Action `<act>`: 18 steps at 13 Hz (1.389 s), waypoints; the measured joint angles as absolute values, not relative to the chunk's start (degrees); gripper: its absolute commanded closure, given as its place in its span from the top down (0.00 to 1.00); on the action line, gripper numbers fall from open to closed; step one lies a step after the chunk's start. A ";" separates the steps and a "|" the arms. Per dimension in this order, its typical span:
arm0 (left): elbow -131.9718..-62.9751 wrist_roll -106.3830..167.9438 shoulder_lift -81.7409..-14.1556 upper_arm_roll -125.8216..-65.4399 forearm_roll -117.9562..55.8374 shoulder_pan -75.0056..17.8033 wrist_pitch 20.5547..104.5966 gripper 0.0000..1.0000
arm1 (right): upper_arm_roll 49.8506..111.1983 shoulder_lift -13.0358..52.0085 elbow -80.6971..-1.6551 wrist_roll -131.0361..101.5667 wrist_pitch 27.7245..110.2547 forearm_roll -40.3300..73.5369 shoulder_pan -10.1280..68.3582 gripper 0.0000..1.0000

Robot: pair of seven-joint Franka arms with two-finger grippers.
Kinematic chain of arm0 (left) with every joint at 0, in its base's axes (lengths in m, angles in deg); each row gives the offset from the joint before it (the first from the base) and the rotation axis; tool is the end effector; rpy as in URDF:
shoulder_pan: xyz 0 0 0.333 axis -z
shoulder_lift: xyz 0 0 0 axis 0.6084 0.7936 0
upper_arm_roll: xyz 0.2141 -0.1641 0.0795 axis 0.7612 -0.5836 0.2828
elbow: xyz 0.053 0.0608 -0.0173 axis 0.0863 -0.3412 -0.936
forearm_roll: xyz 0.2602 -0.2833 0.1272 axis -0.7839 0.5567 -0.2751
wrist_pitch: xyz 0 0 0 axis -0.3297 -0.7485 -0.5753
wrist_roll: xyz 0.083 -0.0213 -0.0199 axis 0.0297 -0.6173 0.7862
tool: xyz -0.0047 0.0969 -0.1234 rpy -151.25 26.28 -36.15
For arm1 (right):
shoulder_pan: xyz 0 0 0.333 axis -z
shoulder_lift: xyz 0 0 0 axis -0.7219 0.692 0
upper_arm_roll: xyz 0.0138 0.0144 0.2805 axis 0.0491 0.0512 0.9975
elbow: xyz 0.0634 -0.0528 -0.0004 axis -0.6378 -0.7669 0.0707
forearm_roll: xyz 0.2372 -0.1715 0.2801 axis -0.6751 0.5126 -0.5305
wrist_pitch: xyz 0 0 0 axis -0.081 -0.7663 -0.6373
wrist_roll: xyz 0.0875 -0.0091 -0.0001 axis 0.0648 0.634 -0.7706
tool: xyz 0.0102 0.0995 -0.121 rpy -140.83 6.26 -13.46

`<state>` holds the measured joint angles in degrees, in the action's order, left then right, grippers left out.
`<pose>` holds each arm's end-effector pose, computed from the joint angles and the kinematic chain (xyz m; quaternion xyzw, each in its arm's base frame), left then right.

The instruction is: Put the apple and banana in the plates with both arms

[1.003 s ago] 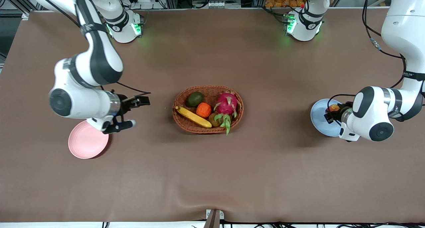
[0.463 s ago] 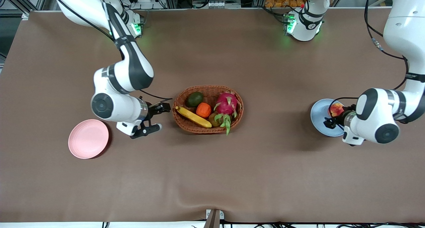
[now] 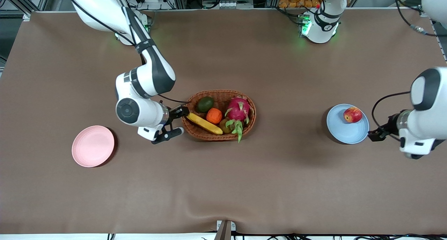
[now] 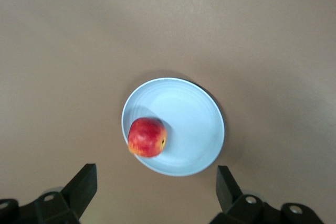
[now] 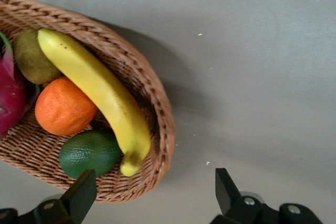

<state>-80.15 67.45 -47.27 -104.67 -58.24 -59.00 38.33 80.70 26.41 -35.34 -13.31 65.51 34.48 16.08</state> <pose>0.6463 0.0155 0.3517 -0.9449 -0.3030 0.0804 0.0943 0.5716 0.3086 0.2174 -0.9726 -0.1717 0.1181 0.1032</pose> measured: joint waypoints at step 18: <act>-73.96 40.59 -60.99 -105.89 -47.74 -66.52 33.32 1.00 | 80.57 29.60 -35.97 -13.53 69.64 43.68 10.50 0.62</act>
